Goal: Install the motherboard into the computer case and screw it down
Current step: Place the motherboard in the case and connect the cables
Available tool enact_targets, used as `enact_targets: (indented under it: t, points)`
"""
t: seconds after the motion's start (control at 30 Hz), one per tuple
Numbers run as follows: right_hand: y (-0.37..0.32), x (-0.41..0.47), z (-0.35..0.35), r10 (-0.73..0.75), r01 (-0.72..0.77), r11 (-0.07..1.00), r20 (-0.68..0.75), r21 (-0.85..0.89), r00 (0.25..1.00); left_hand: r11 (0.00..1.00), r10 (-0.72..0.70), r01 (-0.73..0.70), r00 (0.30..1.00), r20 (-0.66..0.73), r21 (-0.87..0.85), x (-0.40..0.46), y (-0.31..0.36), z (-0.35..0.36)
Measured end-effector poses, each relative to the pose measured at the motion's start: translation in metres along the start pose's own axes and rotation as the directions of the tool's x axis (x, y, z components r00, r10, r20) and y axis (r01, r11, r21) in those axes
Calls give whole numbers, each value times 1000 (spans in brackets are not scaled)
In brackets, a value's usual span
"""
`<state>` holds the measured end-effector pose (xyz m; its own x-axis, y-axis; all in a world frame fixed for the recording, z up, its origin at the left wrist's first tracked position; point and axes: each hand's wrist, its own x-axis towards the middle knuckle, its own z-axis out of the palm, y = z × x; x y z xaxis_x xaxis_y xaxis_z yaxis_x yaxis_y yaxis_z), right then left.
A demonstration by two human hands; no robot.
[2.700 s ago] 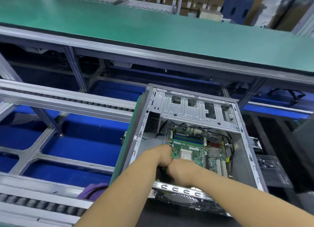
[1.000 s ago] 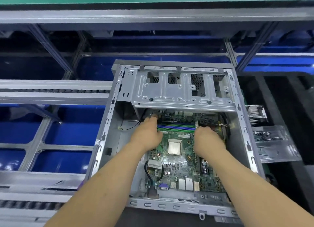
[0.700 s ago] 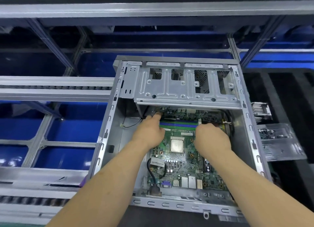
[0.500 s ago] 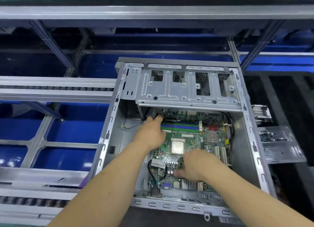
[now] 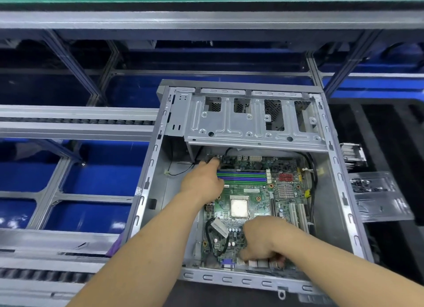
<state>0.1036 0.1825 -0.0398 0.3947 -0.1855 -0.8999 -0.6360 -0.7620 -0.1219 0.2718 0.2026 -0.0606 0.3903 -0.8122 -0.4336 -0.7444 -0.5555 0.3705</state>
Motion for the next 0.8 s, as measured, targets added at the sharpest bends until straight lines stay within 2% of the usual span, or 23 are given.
enact_targets:
  t: [0.1, 0.23, 0.37, 0.47, 0.57, 0.8]
  points:
    - [7, 0, -2, 7, -8, 991, 13, 131, 1000, 1000, 6, -6, 1000, -23, -5, 0, 1, -2]
    - [8, 3, 2, 29, -28, 975, -4, 221, 1000, 1000, 17, -17, 999, -32, -17, -1, 1, -1]
    - [7, 3, 1, 41, -36, 976, -20, 215, 999, 1000, 19, -20, 997, -71, -21, 1, 1, 0]
    - [5, 1, -2, 40, -29, 993, -95, 115, 995, 999, 27, -31, 994, -106, -41, 3, -1, 0]
    - [4, 1, -2, 52, -30, 988, -142, 150, 989, 997, 31, -39, 993, -115, -66, 4, 0, 0]
    - [3, 6, 0, 54, -56, 965, 13, 254, 998, 992, 12, -24, 995, -97, -122, 3, 0, -3]
